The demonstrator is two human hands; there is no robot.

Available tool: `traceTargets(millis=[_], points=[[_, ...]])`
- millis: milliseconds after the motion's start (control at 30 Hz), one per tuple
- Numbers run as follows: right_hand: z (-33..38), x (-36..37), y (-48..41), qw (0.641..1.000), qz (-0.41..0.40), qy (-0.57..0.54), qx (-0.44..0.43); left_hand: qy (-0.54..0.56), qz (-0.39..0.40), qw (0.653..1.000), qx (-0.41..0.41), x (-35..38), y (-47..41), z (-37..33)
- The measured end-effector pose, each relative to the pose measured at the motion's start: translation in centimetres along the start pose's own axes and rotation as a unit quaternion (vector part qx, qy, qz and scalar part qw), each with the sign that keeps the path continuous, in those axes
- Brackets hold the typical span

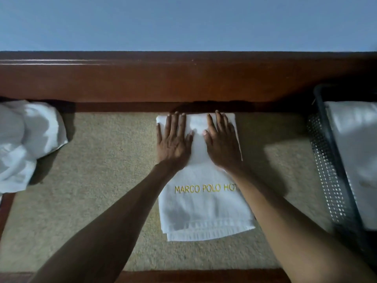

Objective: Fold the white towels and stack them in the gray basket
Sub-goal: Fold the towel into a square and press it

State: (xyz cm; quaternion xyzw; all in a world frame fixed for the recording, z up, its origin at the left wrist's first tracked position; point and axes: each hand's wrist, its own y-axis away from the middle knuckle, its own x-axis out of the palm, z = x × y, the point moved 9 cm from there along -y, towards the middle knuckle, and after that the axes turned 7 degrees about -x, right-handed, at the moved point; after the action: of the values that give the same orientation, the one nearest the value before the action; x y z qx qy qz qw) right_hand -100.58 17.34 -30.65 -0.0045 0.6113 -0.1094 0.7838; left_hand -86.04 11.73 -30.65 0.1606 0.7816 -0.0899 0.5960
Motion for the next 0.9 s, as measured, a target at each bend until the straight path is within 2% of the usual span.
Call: traceTargets(millis=[133, 333, 600, 900], points=[[-0.2, 0.2, -0.2, 0.999, -0.03, 0.024, -0.001, -0.013, 0.012, 1.0, -0.009, 1.0, -0.5, 0.2], [0.3, 0.1, 0.6, 1.0, -0.008, 0.01, 0.005, -0.022, 0.007, 1.0, -0.018, 0.8, 0.1, 0.0], [1.2, -0.7, 11.0, 0.999, 0.019, -0.037, 0.027, 0.028, 0.046, 0.998, -0.027, 1.7, 10.5, 0.3], [0.5, -1.9, 20.4, 0.994, 0.025, -0.105, 0.013, 0.028, 0.042, 0.998, 0.029, 1.8, 20.1, 0.8]])
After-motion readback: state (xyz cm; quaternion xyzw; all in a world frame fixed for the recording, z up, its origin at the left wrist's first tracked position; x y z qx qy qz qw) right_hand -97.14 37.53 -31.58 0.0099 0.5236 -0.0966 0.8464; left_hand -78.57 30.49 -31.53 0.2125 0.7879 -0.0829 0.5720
